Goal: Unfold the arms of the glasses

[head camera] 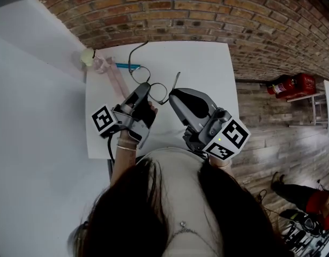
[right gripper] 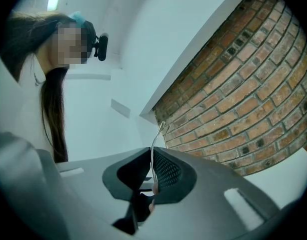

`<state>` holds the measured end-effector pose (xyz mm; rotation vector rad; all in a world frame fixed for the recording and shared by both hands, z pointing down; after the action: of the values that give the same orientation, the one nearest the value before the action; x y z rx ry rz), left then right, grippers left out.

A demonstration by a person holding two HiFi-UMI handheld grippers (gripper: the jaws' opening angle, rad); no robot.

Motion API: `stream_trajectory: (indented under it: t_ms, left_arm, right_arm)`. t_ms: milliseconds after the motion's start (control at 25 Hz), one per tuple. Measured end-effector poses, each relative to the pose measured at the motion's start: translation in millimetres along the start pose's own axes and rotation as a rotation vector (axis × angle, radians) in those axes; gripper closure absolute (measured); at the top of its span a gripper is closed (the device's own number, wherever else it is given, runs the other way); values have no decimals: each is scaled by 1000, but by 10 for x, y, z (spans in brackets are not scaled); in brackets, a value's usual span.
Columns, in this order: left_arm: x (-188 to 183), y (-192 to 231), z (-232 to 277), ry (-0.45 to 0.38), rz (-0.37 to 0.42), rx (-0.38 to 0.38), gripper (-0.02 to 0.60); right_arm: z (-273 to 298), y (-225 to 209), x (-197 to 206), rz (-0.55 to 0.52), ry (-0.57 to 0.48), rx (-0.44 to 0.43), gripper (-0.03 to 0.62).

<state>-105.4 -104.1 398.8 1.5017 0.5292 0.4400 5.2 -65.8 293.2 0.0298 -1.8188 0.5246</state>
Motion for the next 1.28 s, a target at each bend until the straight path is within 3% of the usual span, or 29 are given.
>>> stream_trajectory:
  t_ms: [800, 1040, 1280]
  left_arm:
    - [11, -47, -12, 27, 20, 10, 557]
    - [54, -104, -60, 38, 23, 20, 557]
    - [171, -141, -136, 70, 21, 38, 557]
  right_arm:
    - [-27, 86, -77, 31, 11, -29, 557]
    - [-116, 31, -110, 20, 10, 23, 558]
    - [-321, -94, -38, -18, 38, 141, 560]
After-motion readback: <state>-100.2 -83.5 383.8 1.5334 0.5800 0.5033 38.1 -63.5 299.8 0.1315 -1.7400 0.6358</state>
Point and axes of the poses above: the fingertips, and each gripper's own axes: z forward along the fingers, y to its left, x out of its underside, the point moved 3 cm from there along -z, backward along the fingers, and after that the axes turned 7 degrees about -x, right-handed, at the moved point
